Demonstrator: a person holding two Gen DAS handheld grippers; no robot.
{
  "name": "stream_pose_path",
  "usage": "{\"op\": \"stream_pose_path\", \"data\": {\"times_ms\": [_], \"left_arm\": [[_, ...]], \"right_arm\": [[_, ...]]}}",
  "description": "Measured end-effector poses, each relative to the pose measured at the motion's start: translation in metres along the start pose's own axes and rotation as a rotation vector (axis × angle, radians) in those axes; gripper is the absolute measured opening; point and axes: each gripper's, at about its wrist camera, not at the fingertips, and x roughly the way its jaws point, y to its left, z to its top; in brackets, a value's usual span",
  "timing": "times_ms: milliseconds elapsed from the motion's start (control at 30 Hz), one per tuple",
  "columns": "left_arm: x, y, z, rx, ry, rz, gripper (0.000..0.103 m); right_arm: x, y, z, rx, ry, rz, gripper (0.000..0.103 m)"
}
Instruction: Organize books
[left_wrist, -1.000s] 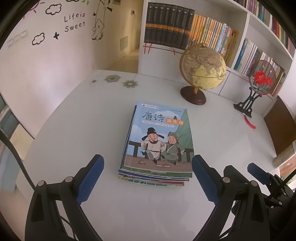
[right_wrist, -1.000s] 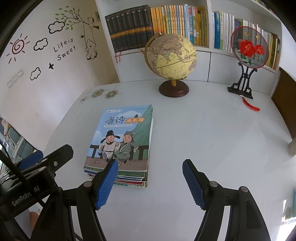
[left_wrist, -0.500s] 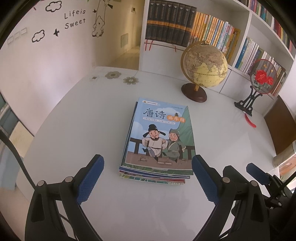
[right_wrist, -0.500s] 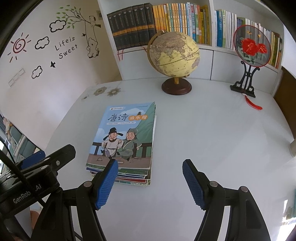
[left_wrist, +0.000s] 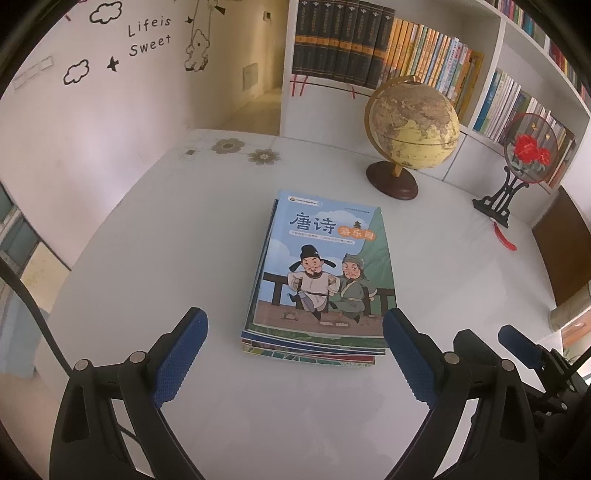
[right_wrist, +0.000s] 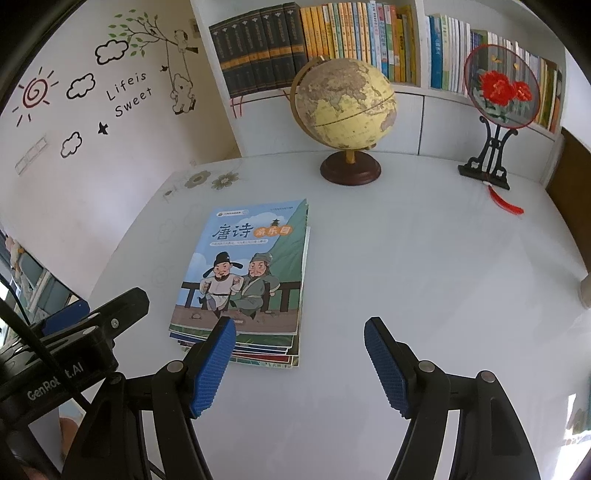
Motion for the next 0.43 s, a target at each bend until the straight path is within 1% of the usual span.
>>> {"op": "stream_pose_path", "data": {"times_ms": [200,300,367,433], "left_arm": [[0.0018,-0.0043,-0.0002,0.034,-0.002,0.031,0.096],[-0.0001,-0.0061,0.0003,0.056,-0.029,0.059,0.096],[-0.0031,-0.0076,0.0002,0.077,-0.062,0.085,0.096],[-0.0051,-0.0081,0.0004,0.086,-0.072,0.090,0.096]], "right_arm": [[0.0000,-0.0031,0.0017,0.009,-0.003,0.002,0.070],[0.0010,-0.0042,0.0018,0.010,-0.001,0.001,0.070],[0.0016,-0.0053,0.0014,0.014,0.001,0.000,0.070],[0.0017,-0.0066,0.0010,0.017,0.001,-0.001,0.070]]}}
